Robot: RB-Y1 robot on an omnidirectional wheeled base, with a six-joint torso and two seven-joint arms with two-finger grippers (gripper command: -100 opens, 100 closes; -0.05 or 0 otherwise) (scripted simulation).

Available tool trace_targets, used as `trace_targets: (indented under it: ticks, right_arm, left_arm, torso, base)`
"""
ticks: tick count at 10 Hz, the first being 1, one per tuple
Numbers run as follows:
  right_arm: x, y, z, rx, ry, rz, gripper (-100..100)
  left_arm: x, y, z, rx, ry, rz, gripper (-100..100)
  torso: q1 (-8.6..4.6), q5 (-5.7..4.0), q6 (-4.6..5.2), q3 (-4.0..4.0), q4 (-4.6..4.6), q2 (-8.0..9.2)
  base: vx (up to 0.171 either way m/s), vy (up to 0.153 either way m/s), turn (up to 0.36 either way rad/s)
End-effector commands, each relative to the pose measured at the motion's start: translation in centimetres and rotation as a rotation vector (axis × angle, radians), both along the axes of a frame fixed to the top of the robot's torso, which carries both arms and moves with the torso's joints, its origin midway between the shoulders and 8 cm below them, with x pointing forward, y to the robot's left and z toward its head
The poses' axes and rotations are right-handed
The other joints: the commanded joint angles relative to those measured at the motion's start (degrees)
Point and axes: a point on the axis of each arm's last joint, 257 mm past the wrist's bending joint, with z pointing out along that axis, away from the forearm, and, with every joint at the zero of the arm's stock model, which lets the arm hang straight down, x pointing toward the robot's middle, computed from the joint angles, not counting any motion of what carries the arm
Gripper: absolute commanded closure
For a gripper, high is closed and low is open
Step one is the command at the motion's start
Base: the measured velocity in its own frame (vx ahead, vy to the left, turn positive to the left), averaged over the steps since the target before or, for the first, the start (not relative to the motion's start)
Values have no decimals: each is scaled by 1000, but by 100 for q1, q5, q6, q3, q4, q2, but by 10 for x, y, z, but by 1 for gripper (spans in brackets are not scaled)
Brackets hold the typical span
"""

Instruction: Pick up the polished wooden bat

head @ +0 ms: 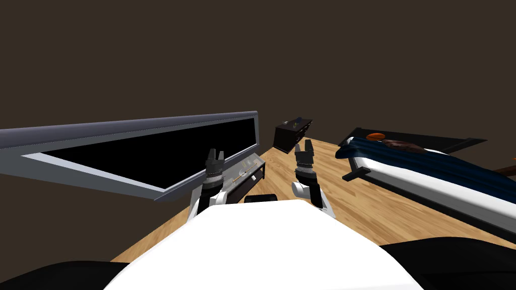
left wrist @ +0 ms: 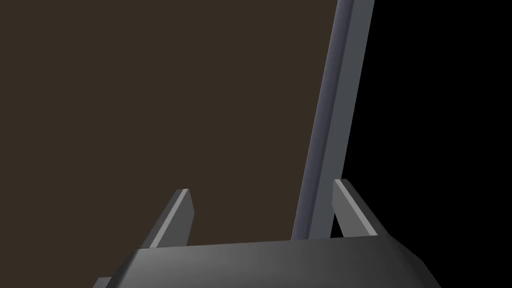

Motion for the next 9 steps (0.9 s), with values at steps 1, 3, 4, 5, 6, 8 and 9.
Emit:
trace_targets:
  ticks: [1,3,4,5,6,8,9]
  right_arm:
    - [0,0,0,0,0,0,0]
    - [0,0,0,0,0,0,0]
    - [0,0,0,0,0,0,0]
    - [0,0,0,0,0,0,0]
    - [0,0,0,0,0,0,0]
    - [0,0,0,0,0,0,0]
    - [0,0,0,0,0,0,0]
  left_arm:
    - [8,2,-10,19,43,-10,-100]
    - [20,8,-24,26,102,-12,-100]
    - [26,12,-32,26,133,-10,-100]
    - [33,17,-41,23,171,-5,-100]
    - [35,18,-44,21,185,-3,-100]
    - [43,25,-56,14,231,5,-100]
    - [51,32,-67,6,272,12,-100]
  torso:
    - [0,0,0,0,0,0]
    - [-9,-2,0,-4,-2,-7]
    - [-13,-3,0,-5,-2,-9]
    - [-16,-3,1,-6,-2,-11]
    - [-17,-4,0,-7,-3,-11]
    - [-15,-3,0,-3,-2,-6]
    - [-12,-3,0,-2,-1,-4]
  base:
    - [9,-18,9]
    - [21,-36,14]
    - [25,-45,16]
    - [25,-48,17]
    - [16,-38,6]
    - [8,-38,9]
    - [17,-32,15]
